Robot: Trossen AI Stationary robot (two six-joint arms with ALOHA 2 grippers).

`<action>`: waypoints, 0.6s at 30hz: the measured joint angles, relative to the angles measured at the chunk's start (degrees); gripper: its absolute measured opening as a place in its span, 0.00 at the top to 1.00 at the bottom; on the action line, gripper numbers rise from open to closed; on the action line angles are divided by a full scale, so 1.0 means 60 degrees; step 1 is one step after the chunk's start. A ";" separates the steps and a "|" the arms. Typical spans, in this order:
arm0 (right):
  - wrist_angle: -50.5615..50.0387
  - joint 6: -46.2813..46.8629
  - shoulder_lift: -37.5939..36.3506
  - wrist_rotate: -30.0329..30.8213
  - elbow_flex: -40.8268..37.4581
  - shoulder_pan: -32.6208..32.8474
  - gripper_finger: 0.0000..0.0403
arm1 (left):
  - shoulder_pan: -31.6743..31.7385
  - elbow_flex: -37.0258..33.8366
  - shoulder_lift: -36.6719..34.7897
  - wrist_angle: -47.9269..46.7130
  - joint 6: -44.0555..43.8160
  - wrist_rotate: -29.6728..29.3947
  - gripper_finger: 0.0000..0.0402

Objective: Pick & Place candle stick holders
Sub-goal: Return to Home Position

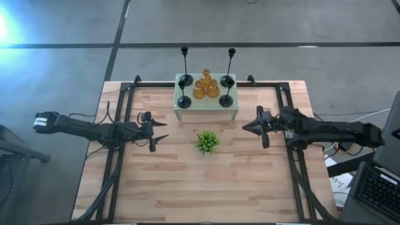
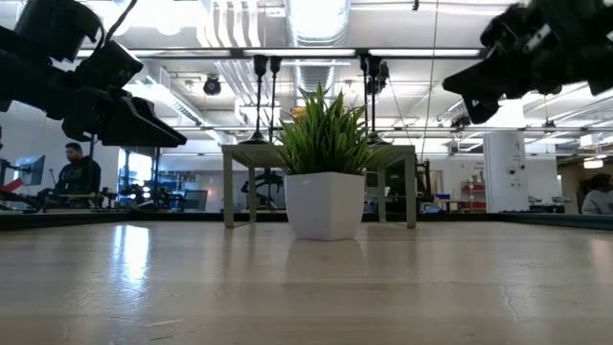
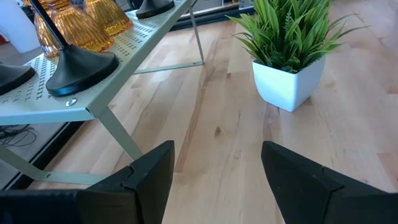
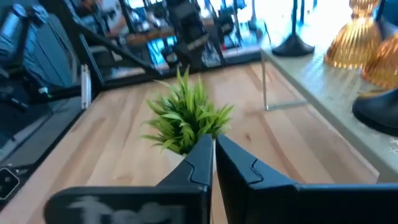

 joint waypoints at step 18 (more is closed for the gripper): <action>0.0693 -0.1174 -0.2989 0.0063 -0.2367 0.0054 0.98 | -0.0003 -0.0003 0.0000 -0.0004 0.0000 0.0002 0.39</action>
